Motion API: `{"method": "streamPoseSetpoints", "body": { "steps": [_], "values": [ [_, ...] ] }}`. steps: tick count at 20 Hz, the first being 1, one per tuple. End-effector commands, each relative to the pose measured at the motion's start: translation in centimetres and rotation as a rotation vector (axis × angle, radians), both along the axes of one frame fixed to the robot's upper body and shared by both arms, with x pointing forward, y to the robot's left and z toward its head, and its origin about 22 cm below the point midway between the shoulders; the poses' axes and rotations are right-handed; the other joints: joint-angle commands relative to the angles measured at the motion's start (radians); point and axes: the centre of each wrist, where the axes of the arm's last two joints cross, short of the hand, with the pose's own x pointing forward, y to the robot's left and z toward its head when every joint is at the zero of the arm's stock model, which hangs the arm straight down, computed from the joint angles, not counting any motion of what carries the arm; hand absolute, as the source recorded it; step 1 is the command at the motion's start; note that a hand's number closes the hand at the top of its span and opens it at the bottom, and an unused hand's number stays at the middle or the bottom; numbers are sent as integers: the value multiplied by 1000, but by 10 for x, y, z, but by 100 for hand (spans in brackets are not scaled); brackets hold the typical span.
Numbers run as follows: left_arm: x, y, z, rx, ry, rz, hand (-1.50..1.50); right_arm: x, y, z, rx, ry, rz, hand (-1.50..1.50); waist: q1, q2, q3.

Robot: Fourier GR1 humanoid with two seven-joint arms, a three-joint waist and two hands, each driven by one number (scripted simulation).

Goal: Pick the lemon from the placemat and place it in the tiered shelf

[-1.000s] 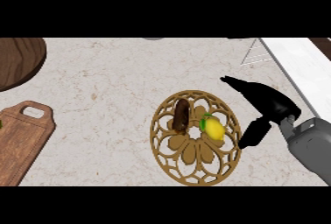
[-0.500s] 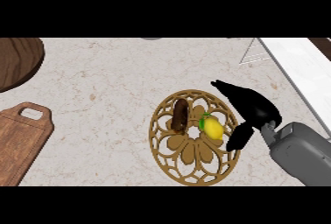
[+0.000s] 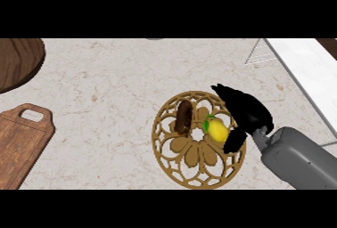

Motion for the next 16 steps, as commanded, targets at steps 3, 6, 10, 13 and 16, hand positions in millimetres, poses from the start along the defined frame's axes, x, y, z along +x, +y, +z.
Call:
{"method": "streamPoseSetpoints", "body": {
  "steps": [3,6,10,13,16],
  "values": [
    [90,-54,19,-160,-413,-175,0,-3,4,-15,-14,-29,-21,-150,-31,3,-25],
    [97,-55,25,-164,-426,-190,0,-2,17,-15,1,-49,-4,-150,-31,8,-25],
    [93,-57,20,-161,-431,-179,0,-9,23,-36,15,-44,-8,-150,-23,8,-25],
    [95,-59,21,-166,-427,-183,0,-5,28,-32,24,-69,-5,-150,-20,8,-25],
    [97,-56,25,-165,-433,-198,0,-2,24,-40,21,-55,16,-150,-18,14,-24]
  ]
}}
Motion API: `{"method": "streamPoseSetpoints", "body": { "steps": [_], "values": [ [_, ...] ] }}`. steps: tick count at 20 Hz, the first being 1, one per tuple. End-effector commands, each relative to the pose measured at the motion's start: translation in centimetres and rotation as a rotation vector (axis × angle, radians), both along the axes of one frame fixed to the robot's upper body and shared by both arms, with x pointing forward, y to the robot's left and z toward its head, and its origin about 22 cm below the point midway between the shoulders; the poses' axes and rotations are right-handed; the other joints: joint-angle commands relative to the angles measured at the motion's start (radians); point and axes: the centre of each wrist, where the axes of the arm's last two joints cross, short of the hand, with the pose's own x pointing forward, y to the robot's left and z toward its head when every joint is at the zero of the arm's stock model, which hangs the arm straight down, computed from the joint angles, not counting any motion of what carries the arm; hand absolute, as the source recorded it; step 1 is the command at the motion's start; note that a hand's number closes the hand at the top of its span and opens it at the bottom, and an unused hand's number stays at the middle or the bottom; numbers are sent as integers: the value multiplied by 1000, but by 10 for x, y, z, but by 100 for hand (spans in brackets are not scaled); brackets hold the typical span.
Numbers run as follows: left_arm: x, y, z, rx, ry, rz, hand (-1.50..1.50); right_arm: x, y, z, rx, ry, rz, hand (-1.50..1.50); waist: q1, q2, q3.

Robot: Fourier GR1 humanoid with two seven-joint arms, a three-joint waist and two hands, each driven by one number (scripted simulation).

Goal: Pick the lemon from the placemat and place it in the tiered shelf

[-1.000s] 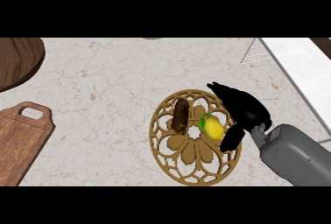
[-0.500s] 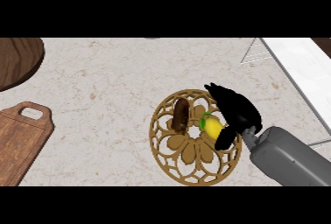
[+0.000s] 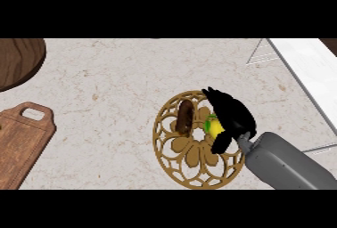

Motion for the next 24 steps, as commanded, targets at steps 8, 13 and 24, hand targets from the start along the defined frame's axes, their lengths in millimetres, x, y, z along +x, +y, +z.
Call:
{"method": "streamPoseSetpoints", "body": {
  "steps": [8,13,24],
  "values": [
    [93,-56,18,-169,-410,-191,0,-14,13,-30,-41,94,198,150,-22,2,-24],
    [92,-51,21,-154,-398,-191,0,-21,36,-21,48,21,270,150,-32,-5,-24],
    [37,-26,17,-100,-289,-64,0,62,-44,18,229,-139,-733,150,-127,-23,-31]
  ]
}}
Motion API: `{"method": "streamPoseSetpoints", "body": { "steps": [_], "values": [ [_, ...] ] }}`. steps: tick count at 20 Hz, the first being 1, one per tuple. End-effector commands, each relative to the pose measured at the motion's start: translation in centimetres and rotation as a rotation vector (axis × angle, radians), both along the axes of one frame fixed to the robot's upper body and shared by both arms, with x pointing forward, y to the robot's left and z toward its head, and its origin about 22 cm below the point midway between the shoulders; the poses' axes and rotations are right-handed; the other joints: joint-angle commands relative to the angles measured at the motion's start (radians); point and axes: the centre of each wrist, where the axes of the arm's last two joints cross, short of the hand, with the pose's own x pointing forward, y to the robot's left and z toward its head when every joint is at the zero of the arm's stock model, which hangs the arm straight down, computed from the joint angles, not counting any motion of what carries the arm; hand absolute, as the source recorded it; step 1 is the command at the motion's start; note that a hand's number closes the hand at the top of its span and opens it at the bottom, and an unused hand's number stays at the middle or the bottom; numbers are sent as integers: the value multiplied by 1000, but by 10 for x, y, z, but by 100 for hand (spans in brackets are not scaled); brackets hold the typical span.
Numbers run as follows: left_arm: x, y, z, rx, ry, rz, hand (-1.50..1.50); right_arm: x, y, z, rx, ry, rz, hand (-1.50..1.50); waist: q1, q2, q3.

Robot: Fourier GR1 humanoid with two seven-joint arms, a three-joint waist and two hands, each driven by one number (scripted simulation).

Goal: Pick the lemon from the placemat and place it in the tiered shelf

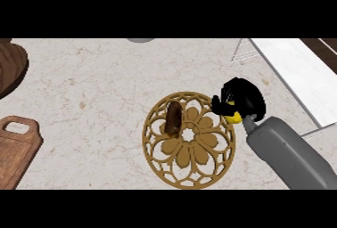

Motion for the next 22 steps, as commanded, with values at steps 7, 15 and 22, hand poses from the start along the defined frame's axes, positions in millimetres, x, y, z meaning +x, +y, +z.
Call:
{"method": "streamPoseSetpoints", "body": {
  "steps": [7,15,22],
  "values": [
    [82,-36,18,-95,-381,-198,0,62,-31,80,-2,-265,-628,150,-2,-12,-35],
    [89,-40,21,-98,-398,-226,0,88,-42,158,-100,-419,-812,150,10,-16,-33],
    [94,-44,15,-108,-395,-217,0,98,-52,219,-133,-491,-943,150,12,-15,-33]
  ]
}}
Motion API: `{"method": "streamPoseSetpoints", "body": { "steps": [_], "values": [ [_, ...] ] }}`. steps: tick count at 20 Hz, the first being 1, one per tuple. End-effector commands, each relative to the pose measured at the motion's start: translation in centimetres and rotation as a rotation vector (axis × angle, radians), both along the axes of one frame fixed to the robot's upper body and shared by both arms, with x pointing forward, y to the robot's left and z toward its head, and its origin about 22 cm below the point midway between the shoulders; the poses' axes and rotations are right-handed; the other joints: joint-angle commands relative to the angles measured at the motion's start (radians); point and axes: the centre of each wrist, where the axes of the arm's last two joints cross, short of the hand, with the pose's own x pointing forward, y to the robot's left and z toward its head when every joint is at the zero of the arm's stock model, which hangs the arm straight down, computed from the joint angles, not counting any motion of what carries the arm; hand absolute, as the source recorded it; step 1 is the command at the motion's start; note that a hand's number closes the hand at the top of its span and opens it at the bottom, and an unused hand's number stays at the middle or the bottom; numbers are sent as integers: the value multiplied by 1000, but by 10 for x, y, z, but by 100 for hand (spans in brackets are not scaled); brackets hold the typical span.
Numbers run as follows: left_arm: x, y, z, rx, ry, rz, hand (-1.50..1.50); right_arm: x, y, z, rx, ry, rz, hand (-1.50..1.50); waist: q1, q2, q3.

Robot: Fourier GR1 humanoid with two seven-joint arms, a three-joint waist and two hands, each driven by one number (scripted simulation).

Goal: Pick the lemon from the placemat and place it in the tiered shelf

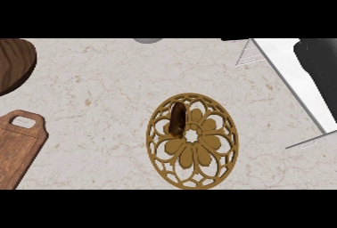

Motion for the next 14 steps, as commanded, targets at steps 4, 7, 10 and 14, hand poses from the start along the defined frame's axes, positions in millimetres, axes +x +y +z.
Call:
{"method": "streamPoseSetpoints", "body": {
  "steps": [4,7,10,14],
  "values": [
    [89,-43,16,-106,-366,-190,0,3,-9,68,73,-100,-248,150,-25,8,-13],
    [91,-42,16,-113,-379,-178,0,4,-24,78,54,-88,-305,150,-26,10,-11],
    [91,-47,15,-121,-388,-175,0,3,-37,91,41,-79,-338,150,-27,8,-8],
    [95,-50,14,-135,-391,-186,0,5,-38,97,70,-61,-336,150,-16,13,-7]
  ]
}}
